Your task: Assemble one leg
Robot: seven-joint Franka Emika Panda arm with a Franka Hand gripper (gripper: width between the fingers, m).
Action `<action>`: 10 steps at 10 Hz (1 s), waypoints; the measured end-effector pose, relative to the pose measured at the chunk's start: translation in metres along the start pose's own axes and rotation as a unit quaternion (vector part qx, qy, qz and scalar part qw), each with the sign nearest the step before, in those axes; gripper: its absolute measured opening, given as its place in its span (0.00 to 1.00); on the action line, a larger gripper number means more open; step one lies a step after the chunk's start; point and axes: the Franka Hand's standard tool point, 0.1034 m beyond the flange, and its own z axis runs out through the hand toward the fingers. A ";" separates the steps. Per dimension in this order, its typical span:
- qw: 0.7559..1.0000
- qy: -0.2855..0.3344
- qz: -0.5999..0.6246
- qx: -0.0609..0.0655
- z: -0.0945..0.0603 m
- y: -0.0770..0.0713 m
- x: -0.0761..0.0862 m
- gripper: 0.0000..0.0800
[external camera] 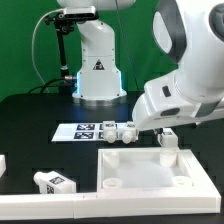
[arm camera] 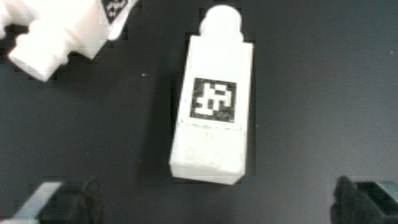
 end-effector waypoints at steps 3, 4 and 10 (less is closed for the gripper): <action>0.998 -0.023 0.044 0.024 0.010 -0.006 0.003 0.81; 0.998 -0.023 0.044 0.025 0.010 -0.006 0.002 0.81; 0.995 -0.062 0.067 0.038 0.041 -0.003 0.004 0.81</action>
Offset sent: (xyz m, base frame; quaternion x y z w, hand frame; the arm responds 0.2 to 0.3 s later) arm 0.0000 0.0000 0.0000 0.0000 0.0000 0.0000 1.0000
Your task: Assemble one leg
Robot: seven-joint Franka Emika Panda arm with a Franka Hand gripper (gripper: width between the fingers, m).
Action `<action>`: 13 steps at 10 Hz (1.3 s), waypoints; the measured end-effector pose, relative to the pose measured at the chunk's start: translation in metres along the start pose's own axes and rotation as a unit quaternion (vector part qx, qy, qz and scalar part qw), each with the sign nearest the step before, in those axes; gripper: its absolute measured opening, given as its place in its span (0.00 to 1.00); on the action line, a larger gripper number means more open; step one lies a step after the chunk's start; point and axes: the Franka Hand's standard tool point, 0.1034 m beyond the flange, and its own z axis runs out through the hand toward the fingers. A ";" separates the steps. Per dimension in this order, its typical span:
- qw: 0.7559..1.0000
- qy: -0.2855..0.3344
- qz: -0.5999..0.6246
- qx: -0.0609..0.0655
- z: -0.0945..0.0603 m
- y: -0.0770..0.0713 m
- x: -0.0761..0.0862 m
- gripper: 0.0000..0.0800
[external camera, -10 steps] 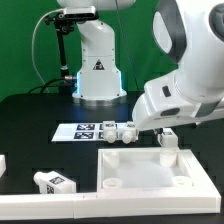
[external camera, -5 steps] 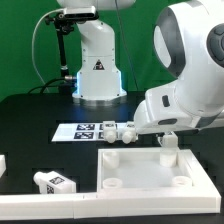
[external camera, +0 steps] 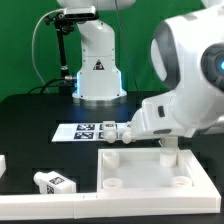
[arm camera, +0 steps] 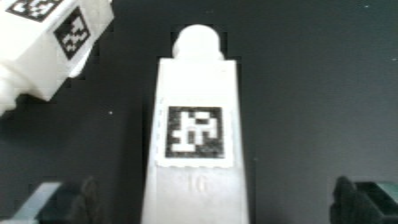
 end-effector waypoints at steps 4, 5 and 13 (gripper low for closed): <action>1.000 -0.002 -0.004 0.002 0.003 -0.001 0.002 0.66; 1.000 -0.002 -0.004 0.002 0.003 -0.001 0.002 0.49; 0.988 0.119 -0.092 0.012 -0.127 0.033 -0.044 0.36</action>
Offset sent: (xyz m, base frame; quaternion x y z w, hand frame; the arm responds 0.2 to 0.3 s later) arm 0.0000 0.0000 0.0000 0.0000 0.0000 0.0000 1.0000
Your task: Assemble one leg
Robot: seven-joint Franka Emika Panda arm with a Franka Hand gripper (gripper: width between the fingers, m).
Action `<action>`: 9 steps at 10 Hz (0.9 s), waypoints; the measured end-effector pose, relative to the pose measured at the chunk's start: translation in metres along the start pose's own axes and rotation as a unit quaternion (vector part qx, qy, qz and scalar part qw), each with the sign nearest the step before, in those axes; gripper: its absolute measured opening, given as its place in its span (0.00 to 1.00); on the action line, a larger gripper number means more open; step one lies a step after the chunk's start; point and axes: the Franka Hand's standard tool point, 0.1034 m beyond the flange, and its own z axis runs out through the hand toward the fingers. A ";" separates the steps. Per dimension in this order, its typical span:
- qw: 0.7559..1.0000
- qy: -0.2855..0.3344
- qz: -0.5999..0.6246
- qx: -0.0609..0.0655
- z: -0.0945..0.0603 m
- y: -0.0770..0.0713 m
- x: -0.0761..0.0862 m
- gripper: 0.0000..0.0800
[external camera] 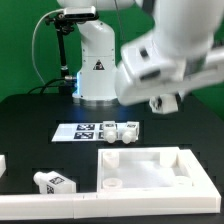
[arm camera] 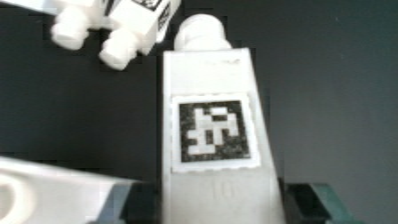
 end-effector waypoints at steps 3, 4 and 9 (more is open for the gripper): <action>0.994 0.110 0.010 0.000 -0.015 0.000 0.010 0.36; 0.990 0.142 0.010 -0.006 -0.016 0.001 0.010 0.36; 0.957 0.290 -0.016 -0.010 -0.068 0.011 0.043 0.36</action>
Offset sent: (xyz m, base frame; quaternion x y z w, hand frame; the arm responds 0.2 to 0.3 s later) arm 0.0000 0.0000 0.0000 0.0000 0.1938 0.0000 0.9810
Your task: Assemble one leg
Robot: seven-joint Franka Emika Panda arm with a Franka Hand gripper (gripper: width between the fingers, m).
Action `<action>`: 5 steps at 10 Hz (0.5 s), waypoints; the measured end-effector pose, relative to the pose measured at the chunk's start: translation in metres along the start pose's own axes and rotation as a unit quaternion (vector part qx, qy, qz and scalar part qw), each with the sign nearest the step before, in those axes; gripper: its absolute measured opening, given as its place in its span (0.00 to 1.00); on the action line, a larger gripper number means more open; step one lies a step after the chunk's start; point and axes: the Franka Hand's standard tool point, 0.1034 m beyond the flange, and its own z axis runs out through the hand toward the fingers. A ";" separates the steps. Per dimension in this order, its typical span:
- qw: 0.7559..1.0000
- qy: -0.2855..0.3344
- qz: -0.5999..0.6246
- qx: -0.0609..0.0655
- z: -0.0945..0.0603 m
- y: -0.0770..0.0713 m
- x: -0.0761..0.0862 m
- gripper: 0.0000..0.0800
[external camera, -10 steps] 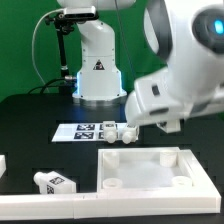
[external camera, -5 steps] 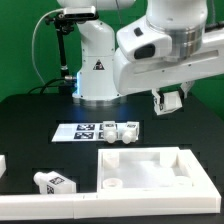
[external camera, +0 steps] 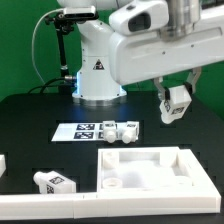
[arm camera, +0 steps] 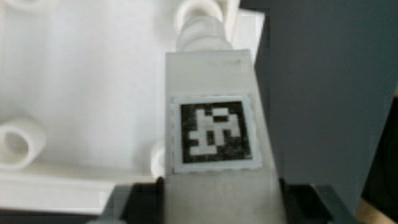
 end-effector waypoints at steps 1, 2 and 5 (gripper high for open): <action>0.999 0.034 0.001 -0.007 0.002 0.003 0.002 0.36; 0.998 0.067 0.001 -0.012 0.001 0.005 0.005 0.36; 0.983 0.178 -0.040 -0.034 0.015 0.016 0.030 0.36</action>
Offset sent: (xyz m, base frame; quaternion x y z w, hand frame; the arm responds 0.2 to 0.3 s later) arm 0.0289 0.0002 -0.0334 -0.0029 0.2126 -0.0512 0.9758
